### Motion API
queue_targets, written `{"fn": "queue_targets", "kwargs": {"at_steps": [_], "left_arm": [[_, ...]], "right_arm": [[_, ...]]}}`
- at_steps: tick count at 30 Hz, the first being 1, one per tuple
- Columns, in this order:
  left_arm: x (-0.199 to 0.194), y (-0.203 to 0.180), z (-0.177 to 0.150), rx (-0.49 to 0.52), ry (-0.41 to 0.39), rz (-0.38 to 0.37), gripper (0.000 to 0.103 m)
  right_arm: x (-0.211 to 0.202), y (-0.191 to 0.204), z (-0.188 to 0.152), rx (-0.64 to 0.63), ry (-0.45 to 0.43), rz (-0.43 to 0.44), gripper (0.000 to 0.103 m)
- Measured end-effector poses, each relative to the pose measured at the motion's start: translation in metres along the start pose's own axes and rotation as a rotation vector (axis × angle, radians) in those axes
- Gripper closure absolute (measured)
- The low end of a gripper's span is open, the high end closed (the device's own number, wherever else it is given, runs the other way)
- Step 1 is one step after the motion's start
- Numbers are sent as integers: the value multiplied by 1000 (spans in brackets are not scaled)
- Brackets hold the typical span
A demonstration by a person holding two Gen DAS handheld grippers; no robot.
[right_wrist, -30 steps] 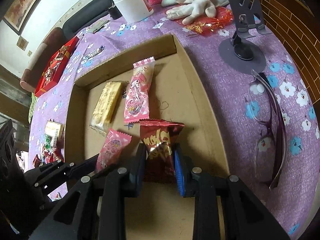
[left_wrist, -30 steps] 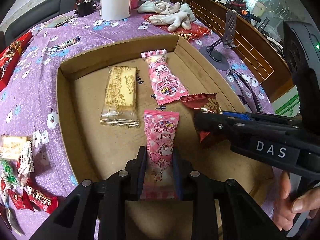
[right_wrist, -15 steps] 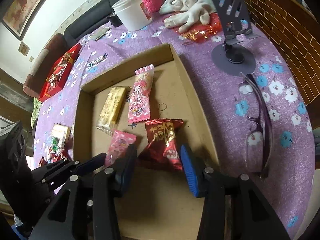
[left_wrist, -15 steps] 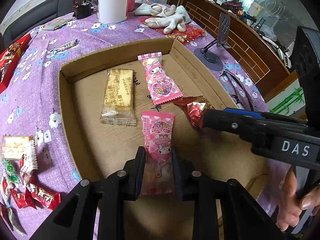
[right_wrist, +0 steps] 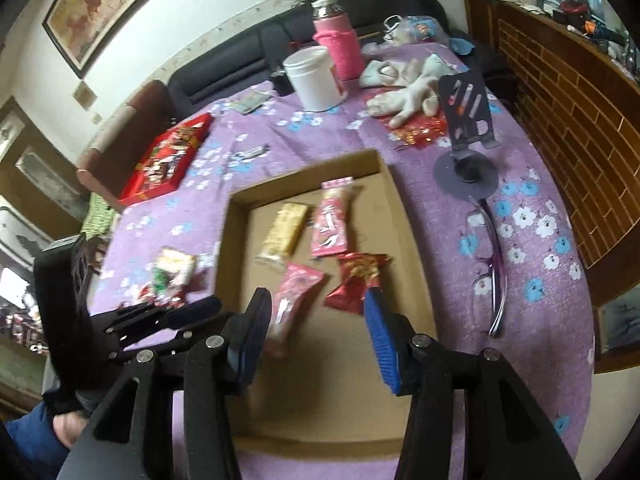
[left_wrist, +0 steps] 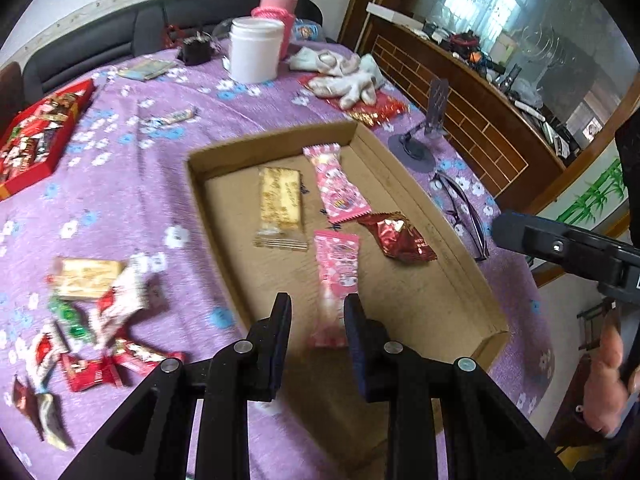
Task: Organize snacks
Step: 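Return both grippers to the pile and close the left gripper on a red chocolate packet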
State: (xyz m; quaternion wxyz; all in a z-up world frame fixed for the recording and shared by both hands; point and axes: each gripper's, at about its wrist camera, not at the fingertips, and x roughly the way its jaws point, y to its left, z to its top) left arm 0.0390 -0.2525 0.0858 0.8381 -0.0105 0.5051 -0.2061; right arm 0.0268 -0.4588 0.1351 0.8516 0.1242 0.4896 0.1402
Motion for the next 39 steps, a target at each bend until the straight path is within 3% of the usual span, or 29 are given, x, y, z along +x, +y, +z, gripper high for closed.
{"fn": "queue_targets", "kwargs": {"at_steps": [7,16,18,20,25,31,33,39], "left_arm": [[-34,35,-15,-57,-37,14,75],[-72,99,-39,-170,-67,62,75],[-80,115,-46,-200,-75,72,60],[-88,129,-54,-226,-86,85,53],[-103,172,-81,-305,-91,108,53],[-109,224,-111,-374,-64,192,31],[-106,235,-117,-376,-52,195,25],[-84,249,-117,-339,-7,189,24]], "right_arm": [[-18,32,-9,-90,-32,12,56],[23,100,-32,-166,65,105,56],[33,114,-39,-179,93,119,56],[42,126,-47,-192,122,140,56],[64,158,-70,-224,196,169,55],[78,179,-88,-233,234,173,55],[82,182,-91,-224,238,171,55],[87,188,-97,-216,245,160,55]]}}
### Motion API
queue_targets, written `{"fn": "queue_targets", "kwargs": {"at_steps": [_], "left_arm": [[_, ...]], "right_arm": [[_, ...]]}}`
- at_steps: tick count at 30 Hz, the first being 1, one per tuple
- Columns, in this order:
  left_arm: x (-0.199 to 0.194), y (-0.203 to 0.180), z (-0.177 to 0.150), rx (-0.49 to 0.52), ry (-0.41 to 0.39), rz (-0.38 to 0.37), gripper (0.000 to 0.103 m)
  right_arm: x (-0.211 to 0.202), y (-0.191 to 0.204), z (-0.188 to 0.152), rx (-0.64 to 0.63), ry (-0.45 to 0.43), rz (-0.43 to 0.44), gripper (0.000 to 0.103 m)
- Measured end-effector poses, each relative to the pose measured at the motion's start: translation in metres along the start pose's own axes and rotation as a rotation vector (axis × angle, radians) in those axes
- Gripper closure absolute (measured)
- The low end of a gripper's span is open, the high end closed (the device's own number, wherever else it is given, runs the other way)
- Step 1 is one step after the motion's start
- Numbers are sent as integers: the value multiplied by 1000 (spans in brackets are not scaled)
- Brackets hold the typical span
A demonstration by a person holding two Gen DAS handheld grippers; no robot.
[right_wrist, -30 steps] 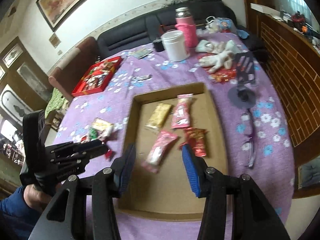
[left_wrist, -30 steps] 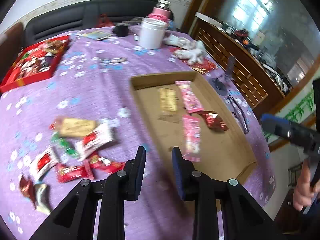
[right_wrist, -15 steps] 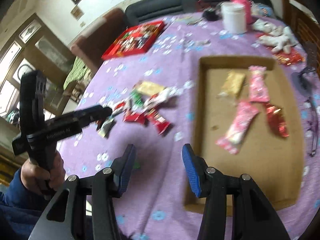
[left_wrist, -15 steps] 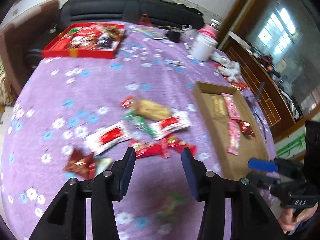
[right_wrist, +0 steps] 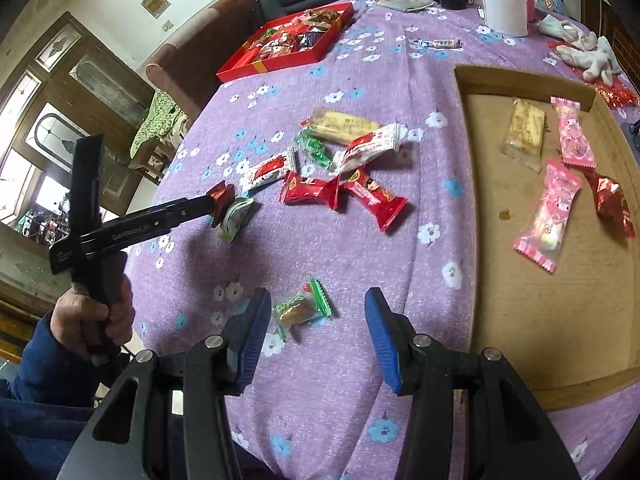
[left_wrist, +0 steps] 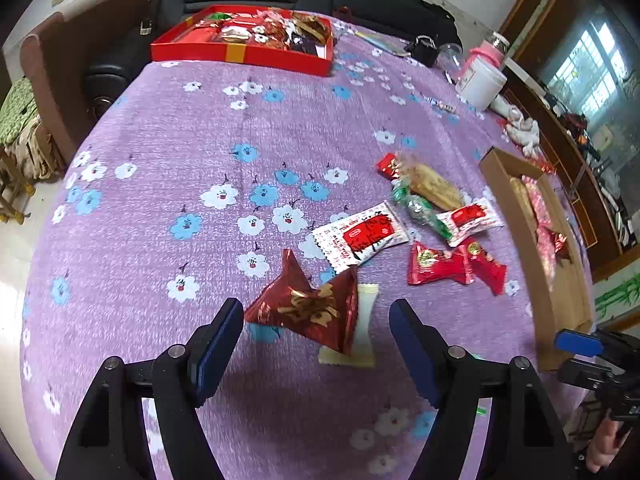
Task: Organize snacks
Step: 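Return both grippers to the pile and close the left gripper on a red chocolate packet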
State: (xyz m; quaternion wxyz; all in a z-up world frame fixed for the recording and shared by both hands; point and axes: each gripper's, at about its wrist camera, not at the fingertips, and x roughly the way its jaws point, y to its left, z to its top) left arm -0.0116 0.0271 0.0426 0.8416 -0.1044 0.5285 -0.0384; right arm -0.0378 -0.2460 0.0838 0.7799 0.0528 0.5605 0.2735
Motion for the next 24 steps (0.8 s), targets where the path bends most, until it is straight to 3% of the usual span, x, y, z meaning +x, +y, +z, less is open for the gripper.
{"fn": "queue_targets", "kwargs": {"at_steps": [2,3,7,11,24], "left_arm": [[7,2,1,11,6,-6,29],[12,3,0,21,19,-13,43],[15,6,1,43,-4,-25,47],[12,6,1,54,-27,-34,58],[-12,20,-1,34,-54,-78,60]], "right_arm": [[2,2,-1,0,4,-3,55],[4,3,0,0,5,-1,55],[13,5,0,3,25,2,55],[30,10,-4,-12,73,5,55],[77,35,-9,-140,164,-96,51]]}}
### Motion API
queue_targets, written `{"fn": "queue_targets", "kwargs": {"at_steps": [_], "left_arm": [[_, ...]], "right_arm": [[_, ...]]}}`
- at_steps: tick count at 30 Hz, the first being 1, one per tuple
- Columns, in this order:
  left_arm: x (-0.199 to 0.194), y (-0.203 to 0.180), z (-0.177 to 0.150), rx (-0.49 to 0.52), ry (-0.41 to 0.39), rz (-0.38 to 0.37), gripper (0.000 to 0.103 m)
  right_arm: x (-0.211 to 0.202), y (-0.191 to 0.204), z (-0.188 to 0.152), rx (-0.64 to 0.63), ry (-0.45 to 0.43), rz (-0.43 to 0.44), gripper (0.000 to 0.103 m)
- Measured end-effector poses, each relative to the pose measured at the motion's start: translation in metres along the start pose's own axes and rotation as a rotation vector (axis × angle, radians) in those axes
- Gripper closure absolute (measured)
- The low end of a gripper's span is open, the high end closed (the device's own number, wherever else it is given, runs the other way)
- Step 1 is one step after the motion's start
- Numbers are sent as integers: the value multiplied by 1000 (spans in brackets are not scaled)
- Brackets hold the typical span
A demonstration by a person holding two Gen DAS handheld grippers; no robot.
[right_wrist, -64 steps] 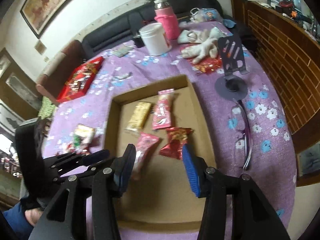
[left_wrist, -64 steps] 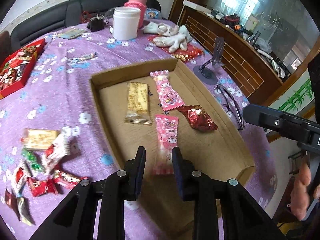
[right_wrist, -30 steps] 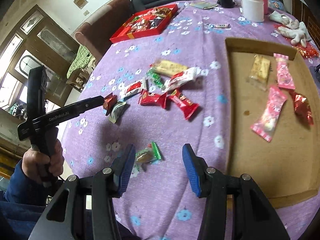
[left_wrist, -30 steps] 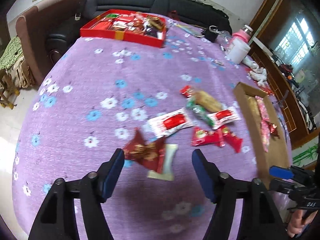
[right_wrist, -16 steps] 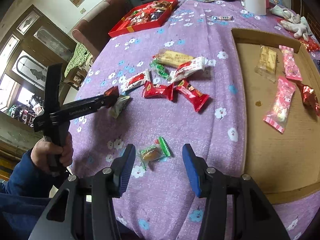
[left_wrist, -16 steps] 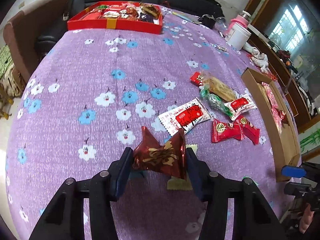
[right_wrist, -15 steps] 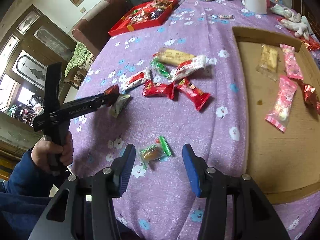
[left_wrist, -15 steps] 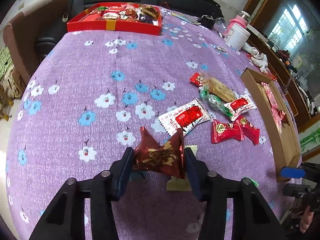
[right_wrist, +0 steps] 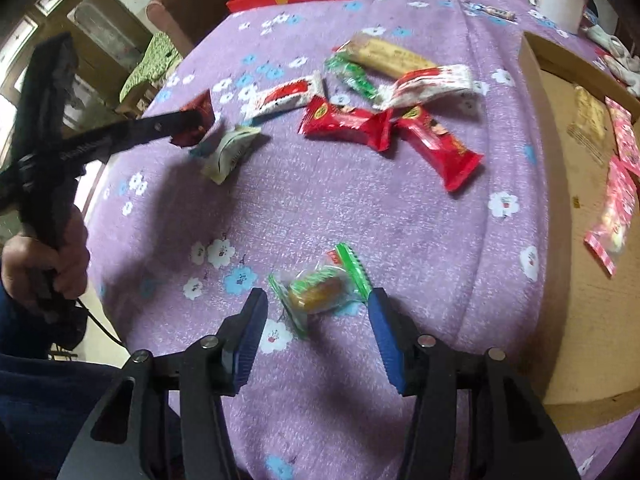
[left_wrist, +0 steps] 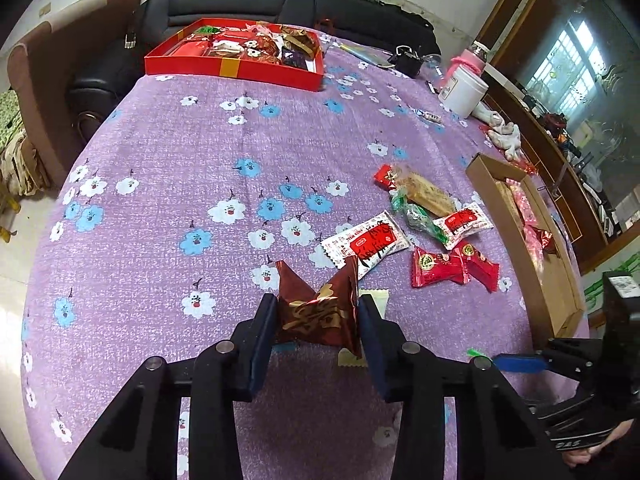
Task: Organize snacks
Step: 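Return both grippers to the pile and close the left gripper on a red chocolate packet, then grasp the green-twist wrapped candy with the right gripper while the left gripper holds the red foil chocolate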
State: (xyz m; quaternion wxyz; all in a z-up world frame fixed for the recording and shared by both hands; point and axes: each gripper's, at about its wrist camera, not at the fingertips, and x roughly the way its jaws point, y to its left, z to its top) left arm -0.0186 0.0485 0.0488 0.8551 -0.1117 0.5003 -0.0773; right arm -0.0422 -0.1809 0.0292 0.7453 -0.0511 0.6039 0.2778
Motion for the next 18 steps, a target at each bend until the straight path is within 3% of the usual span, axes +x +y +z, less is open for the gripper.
{"fn": "queue_targets", "kwargs": {"at_steps": [4,7,11,18], "left_arm": [[-5,2,-1,-9,-6,-1,60],[-8,1,-2,-8,-10,2,60],[-10,-1,-3,-6,-15,6,60],[-12,-5,-3,-9,-21,8,60]], "right_arm": [[7,11,4,-43,-5,-41,51],[8,13,5,-64,-17,-57,62],[7,10,5,-62,-28,-43,66],[-2,17,2,-134,-28,-49,61]]}}
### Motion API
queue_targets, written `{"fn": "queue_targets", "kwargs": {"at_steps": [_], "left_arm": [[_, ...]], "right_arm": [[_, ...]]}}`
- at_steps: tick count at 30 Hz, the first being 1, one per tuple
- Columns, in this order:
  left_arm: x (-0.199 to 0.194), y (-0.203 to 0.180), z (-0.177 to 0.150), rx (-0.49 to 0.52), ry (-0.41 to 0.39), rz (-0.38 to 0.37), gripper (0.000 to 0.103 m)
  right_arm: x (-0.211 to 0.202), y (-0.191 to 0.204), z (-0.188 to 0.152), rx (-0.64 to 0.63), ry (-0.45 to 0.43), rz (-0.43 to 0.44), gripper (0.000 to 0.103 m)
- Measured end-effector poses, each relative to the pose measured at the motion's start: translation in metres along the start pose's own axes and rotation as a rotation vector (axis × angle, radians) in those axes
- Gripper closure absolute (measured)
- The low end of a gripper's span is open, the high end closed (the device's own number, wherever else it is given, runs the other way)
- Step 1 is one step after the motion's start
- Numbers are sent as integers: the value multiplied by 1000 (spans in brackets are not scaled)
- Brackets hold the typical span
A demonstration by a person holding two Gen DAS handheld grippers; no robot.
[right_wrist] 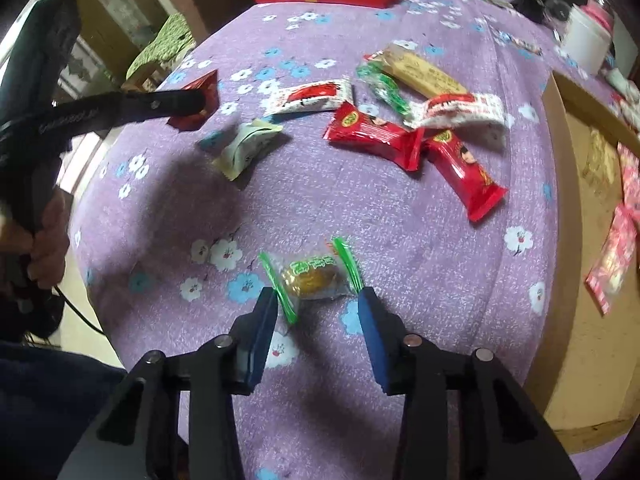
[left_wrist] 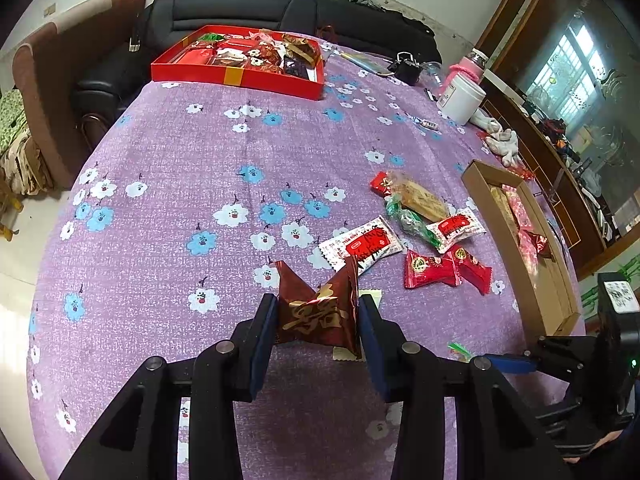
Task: Organize snacks
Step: 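Grasp the green-twist wrapped candy with the right gripper while the left gripper holds the red foil chocolate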
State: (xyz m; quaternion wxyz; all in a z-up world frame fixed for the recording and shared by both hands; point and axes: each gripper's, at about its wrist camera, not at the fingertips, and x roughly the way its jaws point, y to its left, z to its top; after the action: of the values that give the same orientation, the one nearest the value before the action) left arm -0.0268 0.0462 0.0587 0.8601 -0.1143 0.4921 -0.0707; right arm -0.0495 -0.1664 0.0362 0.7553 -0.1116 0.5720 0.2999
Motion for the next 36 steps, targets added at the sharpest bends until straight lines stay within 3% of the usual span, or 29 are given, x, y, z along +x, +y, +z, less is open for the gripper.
{"fn": "queue_targets", "kwargs": {"at_steps": [3,13,15,16,19,20,28,36], "left_arm": [[-2,-1,-1,-1,-2,0,60],[-9,3,-6,-10,-6,8,60],[-12,4,-7,-12,-9,9,60],[-13,5,-8,-12,-11,11,60],[-13,6,-9,-14,-10,13,60],[-13,5,-9,-15,-10,12,60],[-10,-6,-6,2,-11,-1,60],[-10,-24,-2,26,-15,-16,60]], "right_arm": [[-7,4,0,-44,-20,-17,47],[14,4,19,-108,-3,-30,43],[19,2,19,-89,0,-25,47],[18,1,19,-85,-2,-20,57],[17,0,18,-73,-2,-3,62],[16,1,17,-76,-6,8,69],[12,-3,14,-46,-16,10,72],[-14,-15,10,9,-80,26,72]]}}
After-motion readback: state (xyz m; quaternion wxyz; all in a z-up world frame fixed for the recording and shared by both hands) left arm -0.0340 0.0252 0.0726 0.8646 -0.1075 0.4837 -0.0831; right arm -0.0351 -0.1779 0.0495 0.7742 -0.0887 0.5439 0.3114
